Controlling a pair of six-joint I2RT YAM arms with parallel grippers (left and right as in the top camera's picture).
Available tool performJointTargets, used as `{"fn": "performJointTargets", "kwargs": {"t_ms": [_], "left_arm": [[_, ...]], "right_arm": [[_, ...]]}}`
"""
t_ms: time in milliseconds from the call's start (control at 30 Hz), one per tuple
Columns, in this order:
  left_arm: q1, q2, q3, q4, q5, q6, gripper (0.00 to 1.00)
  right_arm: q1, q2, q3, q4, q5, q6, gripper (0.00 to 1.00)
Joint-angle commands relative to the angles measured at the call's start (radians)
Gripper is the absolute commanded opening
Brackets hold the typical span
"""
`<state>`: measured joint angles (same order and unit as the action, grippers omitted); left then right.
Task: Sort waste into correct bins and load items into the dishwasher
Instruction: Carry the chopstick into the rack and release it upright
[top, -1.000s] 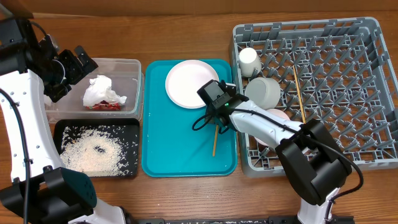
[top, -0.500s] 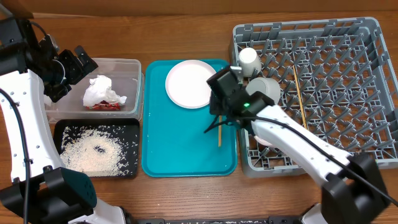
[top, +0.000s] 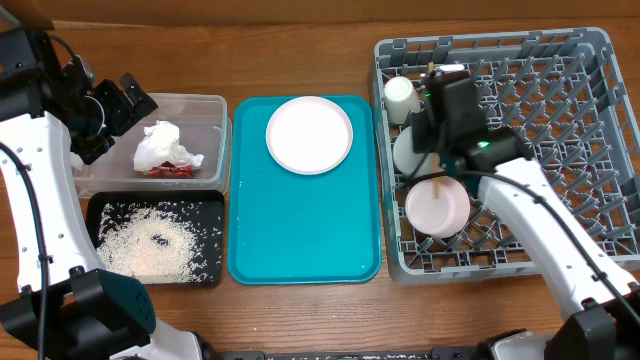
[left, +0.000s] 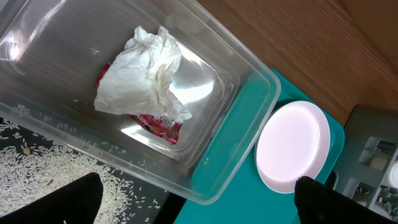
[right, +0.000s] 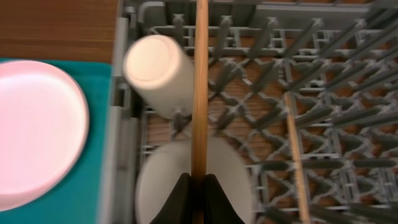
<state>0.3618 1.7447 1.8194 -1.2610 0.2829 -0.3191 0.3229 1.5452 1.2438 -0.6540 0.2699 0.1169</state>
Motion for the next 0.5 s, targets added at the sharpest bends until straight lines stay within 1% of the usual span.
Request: {"fn": "performJointTargets", "kwargs": {"t_ms": [0, 233, 367, 467], "left_arm": [[-0.003, -0.013, 0.018, 0.002, -0.005, -0.01, 1.0], [-0.003, -0.013, 0.018, 0.002, -0.005, -0.01, 1.0], [-0.003, -0.013, 0.017, 0.002, -0.006, -0.01, 1.0], [-0.003, -0.013, 0.018, 0.002, -0.005, -0.01, 1.0]], "right_arm": [[-0.077, -0.027, 0.028, -0.019, 0.014, -0.148, 0.04], [-0.208, -0.027, 0.028, -0.036, 0.013, -0.151, 0.04], [-0.242, -0.025, 0.027, -0.034, -0.041, -0.245, 0.04], [-0.254, -0.015, 0.027, -0.032, -0.063, -0.276, 0.04]]}}
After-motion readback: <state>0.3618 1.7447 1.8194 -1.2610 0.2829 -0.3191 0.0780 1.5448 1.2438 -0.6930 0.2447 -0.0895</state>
